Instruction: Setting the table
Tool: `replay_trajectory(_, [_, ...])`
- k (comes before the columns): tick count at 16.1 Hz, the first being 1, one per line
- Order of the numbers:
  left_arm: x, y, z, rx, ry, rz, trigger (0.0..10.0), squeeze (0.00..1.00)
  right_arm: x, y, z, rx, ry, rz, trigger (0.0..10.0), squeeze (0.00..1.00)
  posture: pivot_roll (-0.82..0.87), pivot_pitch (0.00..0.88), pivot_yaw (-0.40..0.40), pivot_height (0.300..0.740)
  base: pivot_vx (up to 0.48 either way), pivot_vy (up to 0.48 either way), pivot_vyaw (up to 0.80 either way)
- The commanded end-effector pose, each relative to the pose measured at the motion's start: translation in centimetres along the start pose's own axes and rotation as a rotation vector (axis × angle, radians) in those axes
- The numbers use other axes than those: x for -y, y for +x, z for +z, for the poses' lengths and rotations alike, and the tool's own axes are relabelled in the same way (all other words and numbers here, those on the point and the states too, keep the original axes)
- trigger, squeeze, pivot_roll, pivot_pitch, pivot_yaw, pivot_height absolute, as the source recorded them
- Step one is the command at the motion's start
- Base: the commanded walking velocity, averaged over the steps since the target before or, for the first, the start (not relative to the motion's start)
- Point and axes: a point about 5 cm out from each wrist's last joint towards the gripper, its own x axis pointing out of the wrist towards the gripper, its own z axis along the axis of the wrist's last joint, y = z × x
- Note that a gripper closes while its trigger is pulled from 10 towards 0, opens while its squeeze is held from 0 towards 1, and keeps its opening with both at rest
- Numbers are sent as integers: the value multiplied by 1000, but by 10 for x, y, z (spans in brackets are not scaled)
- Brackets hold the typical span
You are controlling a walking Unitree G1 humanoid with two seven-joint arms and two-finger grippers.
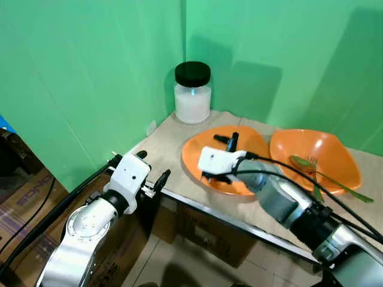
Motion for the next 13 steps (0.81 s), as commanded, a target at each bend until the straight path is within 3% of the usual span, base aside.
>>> replay_trajectory(1, [-2,-1,-2,-11,18,7,10000,0,-12,4,2,11,-16,64,10000,0,6,0,22,740,0,0,0])
replay_trajectory(7, [-8,-5,0,-4,23,49,10000,0,-27,19,42,205,156,63,10000,0,35,0,9,740,0,0,0])
replay_trajectory(13, [-9,-2,-1,-8,32,27,10000,0,6,7,14,155,145,-57,10000,0,13,0,37,740,0,0,0])
